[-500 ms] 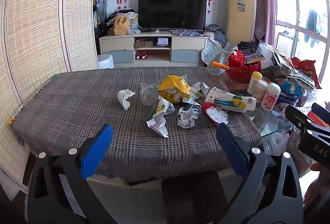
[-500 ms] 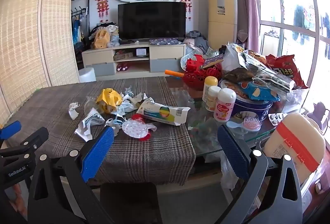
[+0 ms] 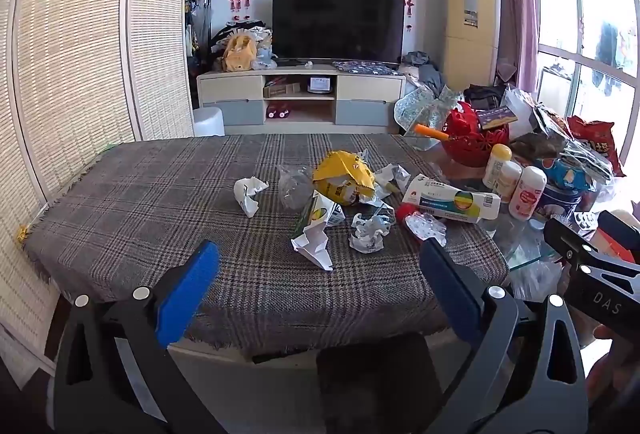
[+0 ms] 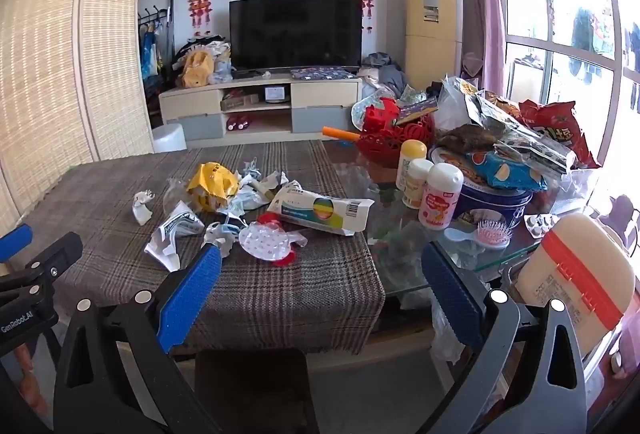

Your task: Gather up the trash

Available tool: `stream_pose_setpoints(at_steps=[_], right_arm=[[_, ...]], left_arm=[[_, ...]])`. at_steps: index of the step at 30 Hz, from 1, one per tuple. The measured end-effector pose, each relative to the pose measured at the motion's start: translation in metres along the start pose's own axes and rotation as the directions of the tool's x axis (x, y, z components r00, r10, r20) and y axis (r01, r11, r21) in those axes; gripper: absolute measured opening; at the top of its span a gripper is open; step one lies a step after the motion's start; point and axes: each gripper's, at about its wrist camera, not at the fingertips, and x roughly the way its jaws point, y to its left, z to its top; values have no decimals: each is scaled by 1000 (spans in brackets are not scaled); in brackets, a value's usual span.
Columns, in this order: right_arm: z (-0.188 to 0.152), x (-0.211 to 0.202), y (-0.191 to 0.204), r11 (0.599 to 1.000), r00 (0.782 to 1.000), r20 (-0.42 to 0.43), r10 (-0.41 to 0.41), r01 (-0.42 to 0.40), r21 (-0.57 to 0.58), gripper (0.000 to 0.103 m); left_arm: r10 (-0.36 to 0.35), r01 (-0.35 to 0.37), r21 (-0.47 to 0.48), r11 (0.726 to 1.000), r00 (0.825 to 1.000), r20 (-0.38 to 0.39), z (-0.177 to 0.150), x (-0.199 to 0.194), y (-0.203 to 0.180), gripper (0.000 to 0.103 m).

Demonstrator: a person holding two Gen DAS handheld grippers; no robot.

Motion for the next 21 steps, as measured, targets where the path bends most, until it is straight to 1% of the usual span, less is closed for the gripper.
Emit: stream_pose_setpoints(at_steps=[9,17,21], right_arm=[[0,1,0,1000,1000,-2,7,-7,2,100],[1,-1,0,1000,1000,-4,13,-13,11,100],[1,-1,-1,1000,1000,-6,15,-14,14,100]], left_arm=[[0,-1,-9,1000,1000,-6,-1,3,5,95],[2,-2,-6,1000,1000,5,-1,0,7,95],[5,-5,3,1000,1000,0,0,0,3,95]])
